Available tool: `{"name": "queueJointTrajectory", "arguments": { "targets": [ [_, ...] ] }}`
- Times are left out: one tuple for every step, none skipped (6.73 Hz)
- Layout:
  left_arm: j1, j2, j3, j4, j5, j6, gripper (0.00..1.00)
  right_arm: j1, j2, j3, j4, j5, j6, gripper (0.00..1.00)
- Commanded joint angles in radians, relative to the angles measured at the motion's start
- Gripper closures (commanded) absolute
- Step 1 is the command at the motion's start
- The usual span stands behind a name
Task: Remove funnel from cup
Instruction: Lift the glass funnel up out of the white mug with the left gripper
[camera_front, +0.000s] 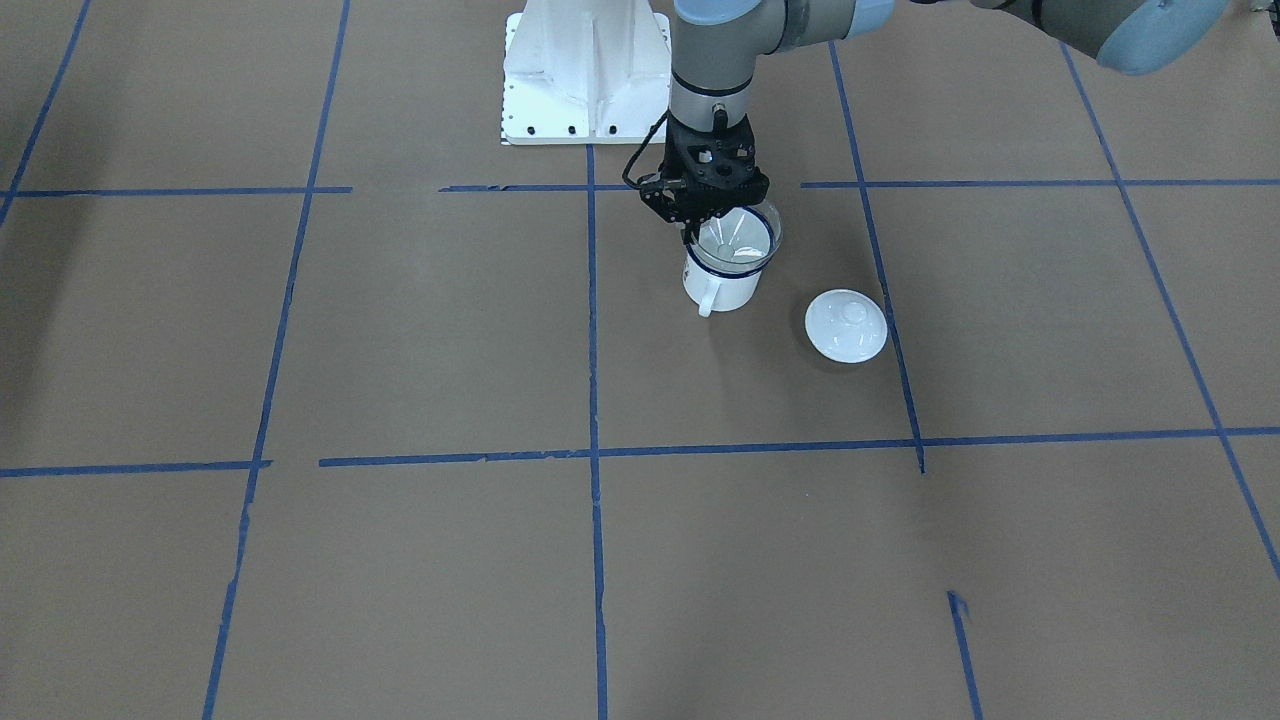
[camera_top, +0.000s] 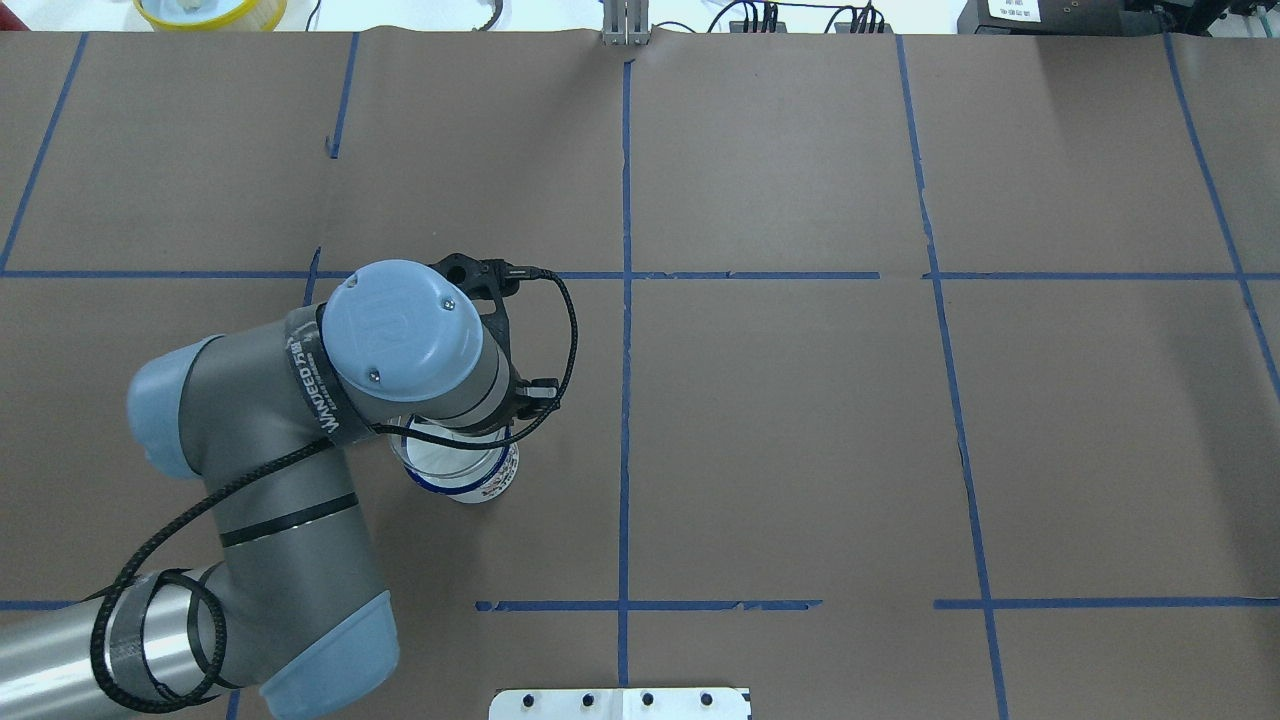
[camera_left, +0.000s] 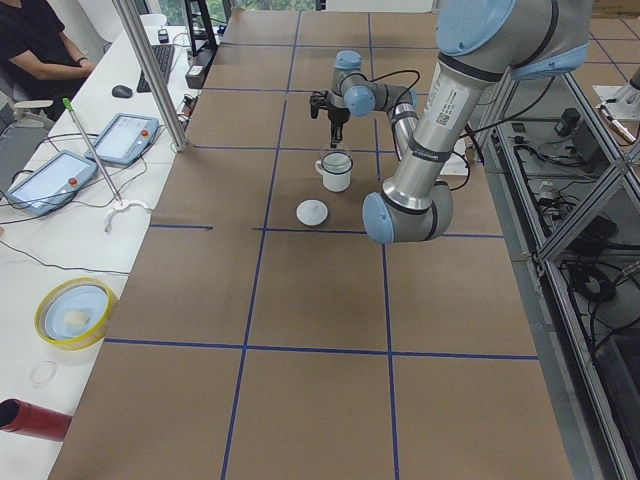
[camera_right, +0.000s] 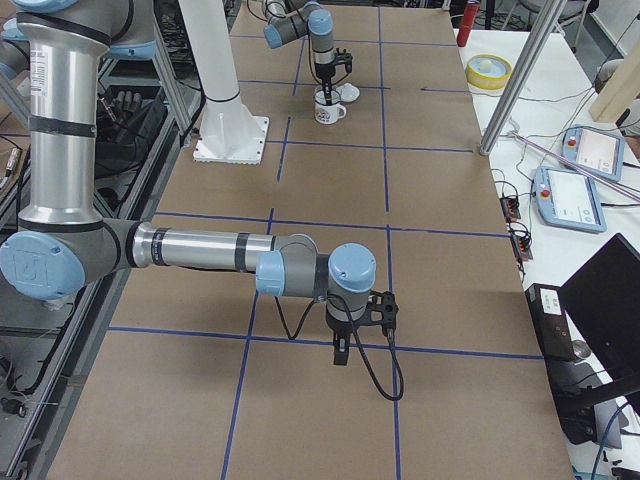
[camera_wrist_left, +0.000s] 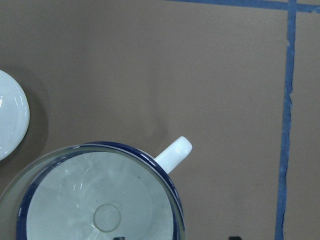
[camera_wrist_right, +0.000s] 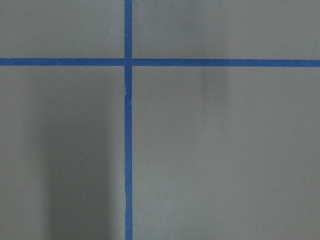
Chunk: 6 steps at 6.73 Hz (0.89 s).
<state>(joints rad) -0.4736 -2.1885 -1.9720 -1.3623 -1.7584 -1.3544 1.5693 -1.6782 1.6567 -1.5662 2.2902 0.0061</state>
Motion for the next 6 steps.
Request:
{"name": "queueJointTrajectory", "arguments": {
  "targets": [
    [-0.084, -0.01, -0.181, 0.151, -0.003, 0.0, 1.0, 0.0, 0.0, 0.0, 0.0, 0.0, 0.0, 0.0],
    [-0.162, -0.011, -0.245, 0.173, -0.009, 0.0, 1.0, 0.0, 0.0, 0.0, 0.0, 0.0, 0.0, 0.0],
    [-0.215, -0.011, -0.255, 0.146, -0.009, -0.015, 1.0, 0.0, 0.0, 0.0, 0.0, 0.0, 0.0, 0.0],
    [-0.258, 0.002, -0.217, -0.029, -0.001, -0.143, 1.0, 0.0, 0.0, 0.0, 0.0, 0.0, 0.0, 0.0],
    [-0.307, 0.004, -0.108, -0.192, 0.003, -0.264, 1.0, 0.0, 0.0, 0.0, 0.0, 0.0, 0.0, 0.0],
    [-0.315, 0.015, -0.032, -0.348, 0.119, -0.344, 1.0, 0.0, 0.0, 0.0, 0.0, 0.0, 0.0, 0.0]
  ]
}}
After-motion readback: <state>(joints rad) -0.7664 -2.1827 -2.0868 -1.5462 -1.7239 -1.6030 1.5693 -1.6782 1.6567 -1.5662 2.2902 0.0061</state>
